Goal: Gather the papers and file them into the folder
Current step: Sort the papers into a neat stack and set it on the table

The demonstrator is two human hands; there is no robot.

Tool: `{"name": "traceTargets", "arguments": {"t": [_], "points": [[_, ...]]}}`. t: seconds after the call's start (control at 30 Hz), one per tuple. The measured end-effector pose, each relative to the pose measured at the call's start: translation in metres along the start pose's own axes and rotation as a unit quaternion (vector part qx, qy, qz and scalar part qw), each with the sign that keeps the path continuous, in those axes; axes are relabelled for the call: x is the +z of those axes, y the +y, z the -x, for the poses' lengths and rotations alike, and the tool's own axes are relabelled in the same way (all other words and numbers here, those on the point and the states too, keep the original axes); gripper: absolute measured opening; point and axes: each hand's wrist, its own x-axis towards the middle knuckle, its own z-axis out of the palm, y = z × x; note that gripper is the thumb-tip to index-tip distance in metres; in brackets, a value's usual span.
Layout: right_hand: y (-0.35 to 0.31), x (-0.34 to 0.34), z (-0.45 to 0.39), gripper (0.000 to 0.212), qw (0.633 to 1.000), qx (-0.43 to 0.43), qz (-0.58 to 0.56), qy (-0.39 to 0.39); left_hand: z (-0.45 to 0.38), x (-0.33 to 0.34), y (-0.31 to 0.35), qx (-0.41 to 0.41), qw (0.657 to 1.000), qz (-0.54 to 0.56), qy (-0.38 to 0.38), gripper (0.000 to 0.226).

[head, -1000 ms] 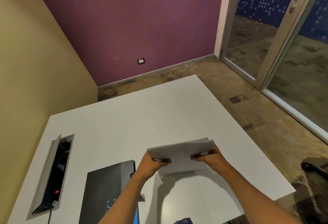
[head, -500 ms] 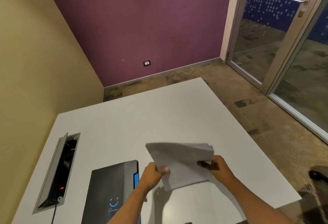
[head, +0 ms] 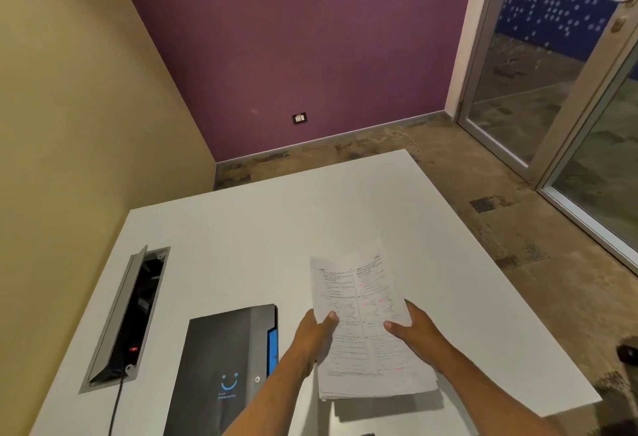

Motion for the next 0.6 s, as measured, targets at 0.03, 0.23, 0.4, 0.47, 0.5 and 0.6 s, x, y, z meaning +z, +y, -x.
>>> {"name": "traceTargets", "arguments": {"t": [0.03, 0.23, 0.4, 0.47, 0.5, 0.6], "points": [[0.003, 0.0, -0.002, 0.045, 1.0, 0.002, 0.004, 0.008, 0.0, -0.002, -0.002, -0.02, 1.0, -0.012, 0.009, 0.023], [0.01, -0.005, -0.009, 0.043, 0.999, 0.027, 0.021, 0.026, 0.003, -0.011, -0.029, -0.148, 0.981, -0.124, 0.01, 0.016], [0.022, -0.013, -0.012, 0.042, 0.997, 0.061, 0.032, 0.023, -0.003, -0.009, -0.039, -0.163, 0.97, -0.178, -0.014, 0.018], [0.027, -0.015, -0.015, 0.043, 0.996, 0.075, 0.046, 0.028, -0.007, -0.008, -0.04, -0.16, 0.971, -0.177, -0.017, 0.021], [0.029, -0.017, -0.016, 0.043, 0.995, 0.082, 0.054, 0.035, -0.009, -0.007, -0.041, -0.159, 0.972, -0.171, -0.023, 0.02], [0.035, -0.02, -0.021, 0.042, 0.991, 0.097, 0.071, 0.062, -0.012, -0.006, -0.043, -0.161, 0.977, -0.128, -0.051, 0.027]]}}
